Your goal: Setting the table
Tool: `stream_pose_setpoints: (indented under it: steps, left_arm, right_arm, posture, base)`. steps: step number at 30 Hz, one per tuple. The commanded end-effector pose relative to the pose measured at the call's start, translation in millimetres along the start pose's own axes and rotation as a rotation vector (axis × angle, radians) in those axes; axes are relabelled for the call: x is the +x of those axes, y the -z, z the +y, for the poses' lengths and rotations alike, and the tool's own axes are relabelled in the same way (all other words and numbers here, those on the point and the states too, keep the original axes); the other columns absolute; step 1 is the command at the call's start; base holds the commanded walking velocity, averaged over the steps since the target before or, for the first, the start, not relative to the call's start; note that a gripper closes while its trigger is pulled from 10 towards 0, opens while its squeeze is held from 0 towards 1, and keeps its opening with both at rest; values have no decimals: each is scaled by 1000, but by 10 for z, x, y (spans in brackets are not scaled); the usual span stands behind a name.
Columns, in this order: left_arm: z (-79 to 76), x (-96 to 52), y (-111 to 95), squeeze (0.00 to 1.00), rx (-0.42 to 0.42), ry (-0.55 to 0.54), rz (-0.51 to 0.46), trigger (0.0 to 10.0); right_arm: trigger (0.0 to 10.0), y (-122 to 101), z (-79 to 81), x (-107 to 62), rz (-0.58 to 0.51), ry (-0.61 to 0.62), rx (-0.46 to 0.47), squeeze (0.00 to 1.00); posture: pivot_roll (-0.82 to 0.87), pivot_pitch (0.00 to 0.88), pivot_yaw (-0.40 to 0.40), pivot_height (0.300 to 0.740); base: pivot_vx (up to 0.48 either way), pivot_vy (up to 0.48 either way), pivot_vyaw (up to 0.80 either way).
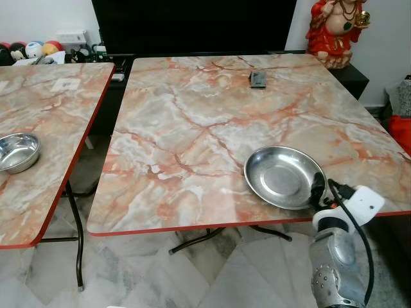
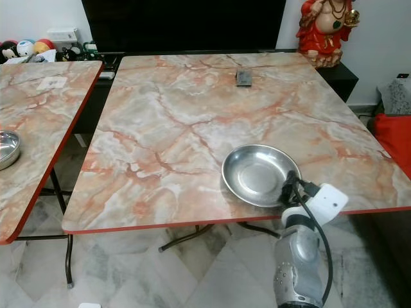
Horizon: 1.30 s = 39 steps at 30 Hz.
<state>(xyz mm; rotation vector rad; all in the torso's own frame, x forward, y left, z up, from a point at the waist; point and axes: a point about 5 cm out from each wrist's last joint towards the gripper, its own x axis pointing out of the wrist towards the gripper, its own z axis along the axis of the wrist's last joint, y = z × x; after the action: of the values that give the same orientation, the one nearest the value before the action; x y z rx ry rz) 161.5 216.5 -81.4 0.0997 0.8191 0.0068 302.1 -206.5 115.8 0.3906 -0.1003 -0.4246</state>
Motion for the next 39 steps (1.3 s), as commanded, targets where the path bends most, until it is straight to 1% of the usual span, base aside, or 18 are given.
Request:
stream_pose_setpoints:
  steps: [1,2,3,4,5,6,8,10,11,13,18,23,27,29,32,36,39]
  left_arm:
    - [-21,-26,87,0,8,8,30,10000]
    - [-21,-26,87,0,8,8,30,10000]
    - [-23,-27,90,0,5,8,31,10000]
    - [-22,-30,100,0,0,7,36,10000]
    - [-22,-30,100,0,0,7,36,10000]
    - [-16,-32,111,0,-6,4,43,10000]
    - [-6,-33,113,0,-12,-1,46,10000]
    - [21,-33,113,0,-16,-9,51,10000]
    - [21,-33,113,0,-16,-9,51,10000]
    - [58,-33,108,0,-21,-21,55,10000]
    - [83,-35,109,0,-37,-33,57,10000]
    - [78,-35,120,0,-45,-30,67,10000]
    - [66,-32,121,0,-49,-32,70,10000]
    - [53,-21,103,0,-54,-34,68,10000]
    - [34,6,40,0,-65,-33,51,10000]
    - [23,48,-62,0,-57,-25,32,10000]
    - [39,65,-113,0,-53,-25,23,10000]
  right_arm:
    - [10000,-70,-21,-32,-41,-1,-45,0]
    - [10000,-70,-21,-32,-41,-1,-45,0]
    - [10000,-101,-16,-45,-58,-22,-76,0]
    - [10000,-138,33,-53,-84,-93,-128,0]
    - [10000,-138,33,-53,-84,-93,-128,0]
    - [10000,-175,100,-63,-117,-184,-214,0]
    - [10000,-191,137,-69,-127,-237,-236,0]
    - [10000,-195,148,-58,-115,-277,-271,0]
    - [10000,-195,148,-58,-115,-277,-271,0]
    - [10000,-195,140,-37,-107,-304,-299,0]
    - [10000,-173,146,-42,-95,-312,-299,0]
    - [10000,-54,241,-114,-68,-356,-299,0]
    - [10000,-6,250,-137,-66,-375,-318,0]
    - [10000,3,232,-116,-58,-361,-304,0]
    - [10000,-5,214,-76,-57,-346,-293,0]
    - [10000,-30,222,-19,-69,-332,-291,0]
    - [10000,-34,221,-13,-77,-322,-286,0]
  posture:
    - [-56,139,-13,740]
    - [-56,139,-13,740]
    - [-57,138,-13,740]
    - [-58,138,-13,740]
    - [-58,138,-13,740]
    - [-60,137,-12,740]
    - [-63,134,-12,740]
    - [-66,128,-13,740]
    - [-66,128,-13,740]
    - [-65,120,-16,740]
    - [-66,106,-14,740]
    - [-60,81,-9,740]
    - [-54,58,-12,740]
    - [-50,30,-15,740]
    - [-52,19,-13,740]
    - [-64,0,0,740]
    - [-68,0,8,740]
  base:
    - [0,0,0]
    - [0,0,0]
    - [0,0,0]
    - [0,0,0]
    - [0,0,0]
    - [0,0,0]
    - [0,0,0]
    - [0,0,0]
    - [0,0,0]
    - [0,0,0]
    - [0,0,0]
    - [0,0,0]
    - [0,0,0]
    - [0,0,0]
    - [0,0,0]
    - [0,0,0]
    - [0,0,0]
